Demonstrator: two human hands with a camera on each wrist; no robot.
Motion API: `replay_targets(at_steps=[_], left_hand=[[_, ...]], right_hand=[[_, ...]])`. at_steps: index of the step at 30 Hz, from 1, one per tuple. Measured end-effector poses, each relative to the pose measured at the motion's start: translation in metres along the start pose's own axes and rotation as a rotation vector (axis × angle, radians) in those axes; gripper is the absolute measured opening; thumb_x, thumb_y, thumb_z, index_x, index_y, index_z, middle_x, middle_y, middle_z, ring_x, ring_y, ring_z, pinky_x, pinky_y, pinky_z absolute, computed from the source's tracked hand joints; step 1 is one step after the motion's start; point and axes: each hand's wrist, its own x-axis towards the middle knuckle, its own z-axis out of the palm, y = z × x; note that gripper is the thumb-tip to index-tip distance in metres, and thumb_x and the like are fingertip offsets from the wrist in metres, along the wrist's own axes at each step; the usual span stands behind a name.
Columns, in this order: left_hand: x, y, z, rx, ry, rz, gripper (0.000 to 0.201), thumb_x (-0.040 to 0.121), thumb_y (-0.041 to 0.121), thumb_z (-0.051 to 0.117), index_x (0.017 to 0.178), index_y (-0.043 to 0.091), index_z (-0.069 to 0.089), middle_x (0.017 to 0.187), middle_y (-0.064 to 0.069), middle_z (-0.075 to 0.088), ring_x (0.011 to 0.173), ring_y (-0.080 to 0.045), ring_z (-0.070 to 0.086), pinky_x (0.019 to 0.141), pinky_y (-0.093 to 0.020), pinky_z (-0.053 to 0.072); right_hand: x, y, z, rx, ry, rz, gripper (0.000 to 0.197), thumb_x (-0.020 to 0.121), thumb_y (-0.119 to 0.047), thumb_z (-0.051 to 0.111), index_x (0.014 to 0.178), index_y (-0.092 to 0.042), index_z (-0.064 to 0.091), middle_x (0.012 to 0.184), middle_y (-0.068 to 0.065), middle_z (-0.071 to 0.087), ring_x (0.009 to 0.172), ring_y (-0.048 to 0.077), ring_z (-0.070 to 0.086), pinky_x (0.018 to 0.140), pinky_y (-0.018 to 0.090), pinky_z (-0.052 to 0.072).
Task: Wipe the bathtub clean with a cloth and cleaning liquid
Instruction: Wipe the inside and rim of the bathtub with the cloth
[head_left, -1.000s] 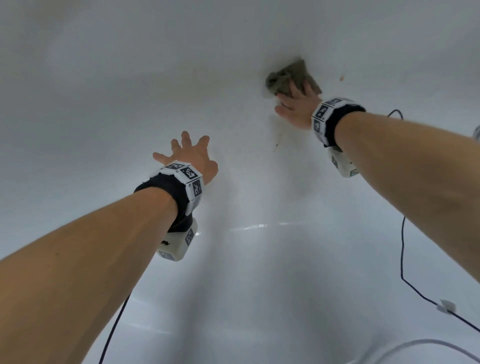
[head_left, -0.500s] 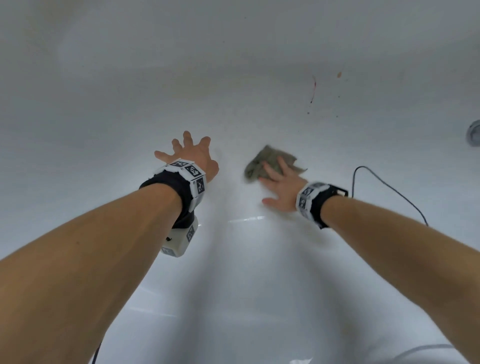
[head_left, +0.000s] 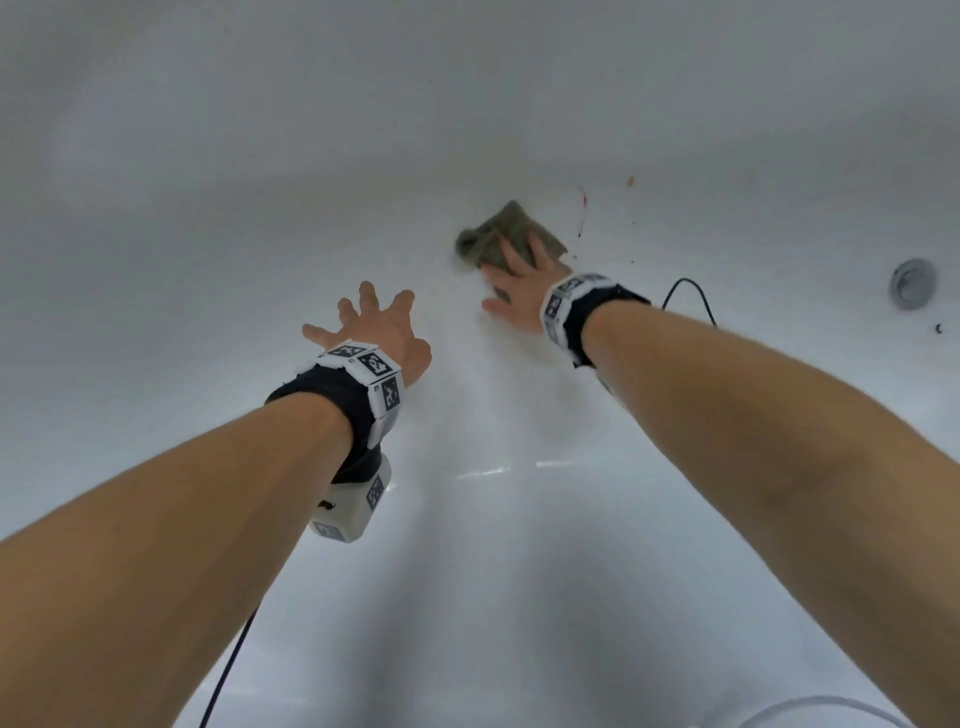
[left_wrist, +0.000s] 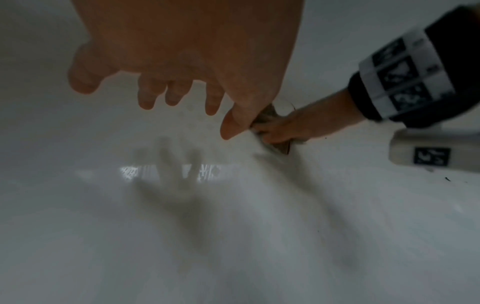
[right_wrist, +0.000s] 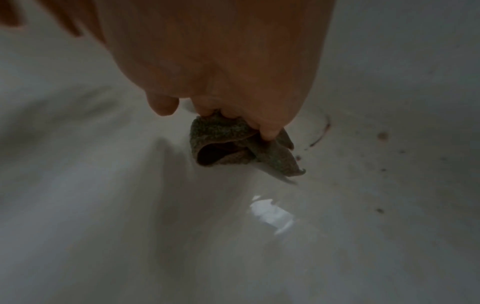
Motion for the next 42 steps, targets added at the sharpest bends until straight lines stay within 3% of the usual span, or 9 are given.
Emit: replay_targets(at_steps=[6,12,16,21,24,28,33,36,42], left_hand=[[0.014,0.004,0.004,0.039,0.000,0.023,0.057,0.086,0.034,0.046,0.139,0.037,0.027,0.152,-0.004,0.016,0.139,-0.031,0.018,0.105,-0.065,0.018],[0.017,0.009,0.007,0.031,-0.028,0.037,0.061,0.087,0.037,0.047,0.143,0.037,0.023,0.157,-0.005,0.008,0.143,-0.033,0.013,0.106,-0.067,0.016],[0.013,0.014,0.007,0.032,-0.049,0.046,0.065,0.087,0.040,0.049,0.145,0.039,0.020,0.159,-0.004,0.002,0.144,-0.033,0.010,0.106,-0.067,0.014],[0.010,0.027,0.006,0.008,-0.033,0.066,0.069,0.082,0.035,0.054,0.144,0.039,0.022,0.158,-0.005,0.003,0.143,-0.032,0.013,0.105,-0.064,0.020],[0.012,0.037,0.002,-0.031,-0.039,0.065,0.072,0.083,0.034,0.054,0.145,0.040,0.018,0.159,-0.005,0.000,0.143,-0.033,0.013,0.104,-0.066,0.020],[0.016,0.042,-0.002,-0.027,-0.028,0.038,0.074,0.085,0.033,0.054,0.146,0.041,0.014,0.160,-0.005,-0.002,0.143,-0.033,0.013,0.104,-0.068,0.020],[0.020,0.050,0.001,-0.022,-0.041,0.029,0.074,0.083,0.033,0.052,0.146,0.042,0.013,0.159,-0.003,-0.003,0.143,-0.031,0.015,0.103,-0.065,0.022],[0.023,0.054,0.004,-0.012,-0.036,0.044,0.075,0.084,0.035,0.052,0.146,0.043,0.012,0.159,-0.002,-0.002,0.143,-0.029,0.015,0.103,-0.065,0.022],[0.020,0.046,0.012,0.015,-0.053,0.077,0.072,0.084,0.039,0.052,0.145,0.043,0.014,0.159,-0.001,0.003,0.143,-0.030,0.018,0.102,-0.066,0.024]], right_hand=[[0.018,0.075,-0.024,0.114,0.064,0.140,0.066,0.096,-0.062,0.022,0.154,-0.036,0.002,0.162,0.000,-0.012,0.146,0.041,-0.014,0.119,0.056,0.001],[-0.011,0.099,0.013,0.274,0.115,0.230,0.072,0.095,-0.061,0.034,0.154,-0.036,0.001,0.162,-0.003,-0.016,0.147,0.037,-0.015,0.121,0.051,0.005],[-0.028,0.082,0.047,0.218,0.067,0.175,0.077,0.092,-0.067,0.033,0.153,-0.038,-0.003,0.161,-0.003,-0.019,0.145,0.041,-0.017,0.120,0.053,0.006],[-0.049,0.038,0.086,0.072,-0.033,-0.013,0.073,0.092,-0.069,0.027,0.153,-0.039,0.001,0.161,-0.004,-0.019,0.143,0.044,-0.020,0.116,0.064,0.006],[-0.055,0.018,0.092,0.049,-0.071,-0.110,0.069,0.094,-0.064,0.028,0.153,-0.039,0.001,0.160,-0.006,-0.023,0.142,0.042,-0.027,0.117,0.061,-0.002],[-0.043,0.028,0.068,0.012,-0.057,-0.152,0.063,0.099,-0.056,0.028,0.153,-0.040,0.002,0.159,-0.009,-0.023,0.143,0.038,-0.026,0.118,0.053,-0.003],[-0.003,0.049,0.012,0.135,0.033,0.002,0.063,0.098,-0.057,0.030,0.152,-0.043,0.002,0.160,-0.010,-0.020,0.144,0.037,-0.024,0.117,0.061,0.003],[0.010,0.083,-0.010,0.243,0.096,0.119,0.063,0.098,-0.058,0.029,0.152,-0.042,0.001,0.161,-0.008,-0.019,0.145,0.039,-0.022,0.118,0.058,0.001],[-0.022,0.136,0.034,0.412,0.129,0.292,0.069,0.096,-0.058,0.036,0.152,-0.042,-0.001,0.161,-0.003,-0.020,0.144,0.041,-0.021,0.119,0.055,-0.003]])
